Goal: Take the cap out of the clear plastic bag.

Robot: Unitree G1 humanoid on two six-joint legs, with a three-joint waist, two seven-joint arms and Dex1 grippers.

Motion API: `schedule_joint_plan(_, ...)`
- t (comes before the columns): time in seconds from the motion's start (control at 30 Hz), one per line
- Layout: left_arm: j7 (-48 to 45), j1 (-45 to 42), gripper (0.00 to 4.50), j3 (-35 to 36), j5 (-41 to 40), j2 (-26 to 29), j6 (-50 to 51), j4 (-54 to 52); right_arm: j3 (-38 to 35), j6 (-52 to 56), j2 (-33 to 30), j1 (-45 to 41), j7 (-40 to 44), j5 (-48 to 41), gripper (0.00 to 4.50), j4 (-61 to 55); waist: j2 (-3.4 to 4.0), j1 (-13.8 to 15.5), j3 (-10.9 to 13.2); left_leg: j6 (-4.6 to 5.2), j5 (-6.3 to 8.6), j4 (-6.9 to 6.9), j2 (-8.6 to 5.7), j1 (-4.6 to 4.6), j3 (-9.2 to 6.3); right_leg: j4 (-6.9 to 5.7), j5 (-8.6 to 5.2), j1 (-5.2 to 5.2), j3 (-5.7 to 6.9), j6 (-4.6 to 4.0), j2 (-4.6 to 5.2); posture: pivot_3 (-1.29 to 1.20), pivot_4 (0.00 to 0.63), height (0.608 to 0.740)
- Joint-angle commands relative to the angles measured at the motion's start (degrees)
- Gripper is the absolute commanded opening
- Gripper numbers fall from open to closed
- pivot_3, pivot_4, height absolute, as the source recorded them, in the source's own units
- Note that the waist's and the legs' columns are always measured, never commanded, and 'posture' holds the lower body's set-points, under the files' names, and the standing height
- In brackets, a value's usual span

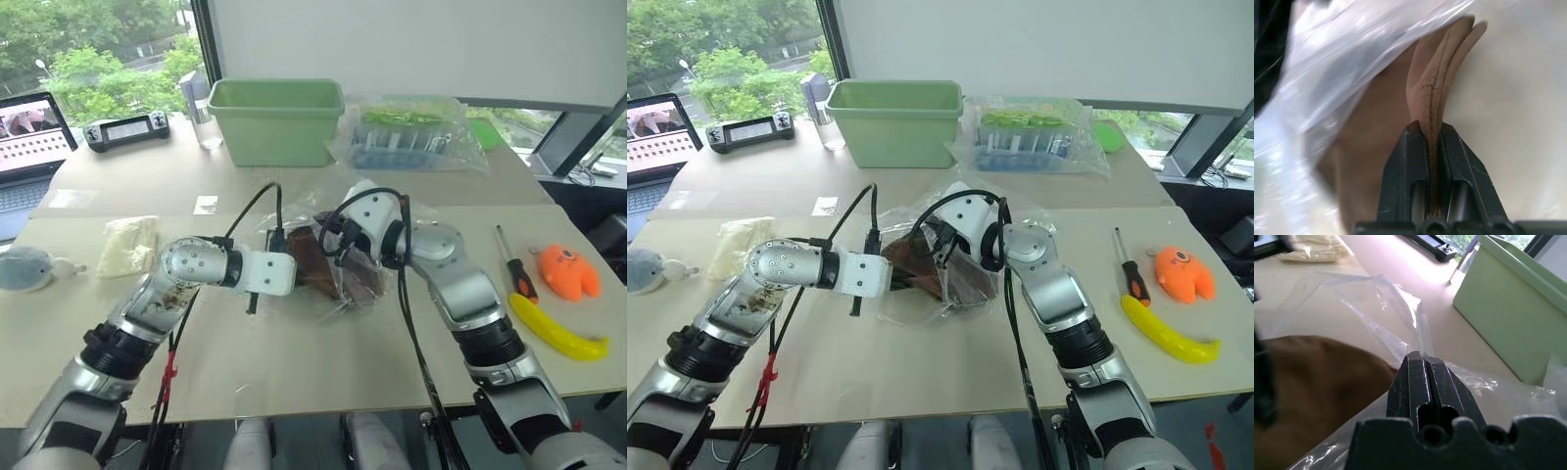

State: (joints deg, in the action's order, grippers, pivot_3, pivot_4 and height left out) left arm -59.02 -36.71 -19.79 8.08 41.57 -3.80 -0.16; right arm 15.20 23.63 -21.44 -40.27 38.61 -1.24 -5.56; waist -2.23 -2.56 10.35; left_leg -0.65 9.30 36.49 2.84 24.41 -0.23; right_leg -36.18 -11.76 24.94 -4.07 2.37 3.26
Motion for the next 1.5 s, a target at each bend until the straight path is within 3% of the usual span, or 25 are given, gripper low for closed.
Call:
schedule_joint_plan(0.03, 6.8, -4.9, 0.04, 0.2, 7.1, -0.1, -6.0, 10.9, -0.5, -1.1, -0.1, -1.2, 0.3, 0.2, 0.00, -1.6, 0.00, 0.0, 0.0, 0.00, 0.00, 0.00, 0.00, 0.00, 0.00, 0.00, -0.01, -0.01, 0.00, -0.01, 0.00, 0.00, 0.150, 0.740)
schedule_joint_plan(0.17, 1.4, -6.9, 0.04, 4.1, -2.5, -1.2, -3.9, 10.4, -0.3, -0.8, -0.6, -0.5, 0.7, 0.4, 0.00, -2.1, 0.00, -0.2, 0.0, 0.00, 0.00, 0.00, 0.00, 0.07, 0.00, -0.02, 0.06, 0.08, 0.00, 0.09, -0.01, 0.00, 0.150, 0.740)
schedule_joint_plan(0.27, -5.8, -4.6, 0.04, 6.0, -11.0, 0.3, 3.9, 3.2, -0.2, -1.0, -1.0, -0.2, 0.9, 0.8, 0.00, -2.0, 0.00, -0.2, 0.0, 0.00, 0.00, -0.16, 0.01, 0.19, 0.02, -0.02, 0.07, 0.23, 0.00, 0.15, -0.01, 0.00, 0.150, 0.740)
schedule_joint_plan(0.4, -17.5, 0.6, 0.04, 9.3, -22.6, 7.9, 12.0, -9.4, -0.2, -1.5, -1.3, -0.2, 0.9, 1.2, 0.00, -1.3, 0.00, -0.4, 0.0, 0.00, 0.01, -0.32, 0.04, 0.31, -0.01, 0.00, -0.03, 0.37, -0.01, 0.08, -0.05, 0.00, 0.150, 0.740)
schedule_joint_plan(0.63, -23.2, 1.3, 0.04, 16.4, -33.3, 14.8, 18.8, -16.8, 0.3, -2.6, -1.0, -0.8, 1.5, 1.5, 0.00, 0.3, 0.00, 0.0, 0.0, 0.00, 0.01, -0.35, 0.03, 0.20, -0.02, 0.00, -0.11, 0.30, 0.03, 0.12, -0.03, 0.00, 0.150, 0.740)
schedule_joint_plan(0.83, -20.0, -5.2, 0.04, 19.9, -33.3, 14.2, 20.2, -10.9, 0.6, -3.4, -1.3, -0.9, 2.2, 1.8, 0.00, 1.0, 0.00, 0.1, 0.0, 0.00, 0.00, -0.04, 0.02, 0.24, -0.01, -0.01, -0.20, 0.20, 0.02, -0.14, -0.01, 0.00, 0.150, 0.740)
schedule_joint_plan(0.93, -19.0, -7.3, 0.04, 18.9, -26.9, 15.3, 14.5, -4.2, 0.6, -3.1, -1.4, -0.6, 2.6, 1.5, 0.00, 0.5, 0.00, 0.1, 0.0, 0.00, 0.00, -0.05, 0.02, 0.21, -0.01, -0.05, -0.19, 0.20, 0.02, -0.14, -0.03, 0.00, 0.150, 0.740)
schedule_joint_plan(1.2, -14.3, -12.4, 0.04, 20.8, -23.3, 12.4, 6.5, 7.3, 0.6, -1.9, -2.8, 1.0, 4.4, 0.6, 0.00, -2.2, 0.00, 0.1, 0.0, 0.00, 0.00, -0.12, 0.04, 0.28, -0.01, -0.01, -0.03, 0.26, 0.02, 0.17, -0.05, 0.00, 0.150, 0.740)
schedule_joint_plan(1.33, -9.6, -15.5, 0.04, 21.7, -25.3, 7.7, 9.8, 9.2, 1.0, -0.6, -3.3, 1.7, 5.8, -0.2, 0.00, -4.1, 0.00, 0.4, 0.0, 0.00, 0.00, -0.12, 0.04, 0.31, -0.01, -0.02, -0.02, 0.27, 0.04, 0.19, -0.05, 0.00, 0.150, 0.740)
schedule_joint_plan(1.5, -13.0, -14.7, 0.04, 22.4, -36.3, 6.4, 25.1, -0.3, 1.5, 1.2, -3.1, 1.9, 6.5, -0.9, 0.00, -6.2, -0.01, 0.2, 0.0, 0.00, 0.00, -0.10, 0.03, 0.31, -0.01, -0.03, 0.01, 0.27, 0.03, 0.23, -0.04, 0.00, 0.150, 0.740)
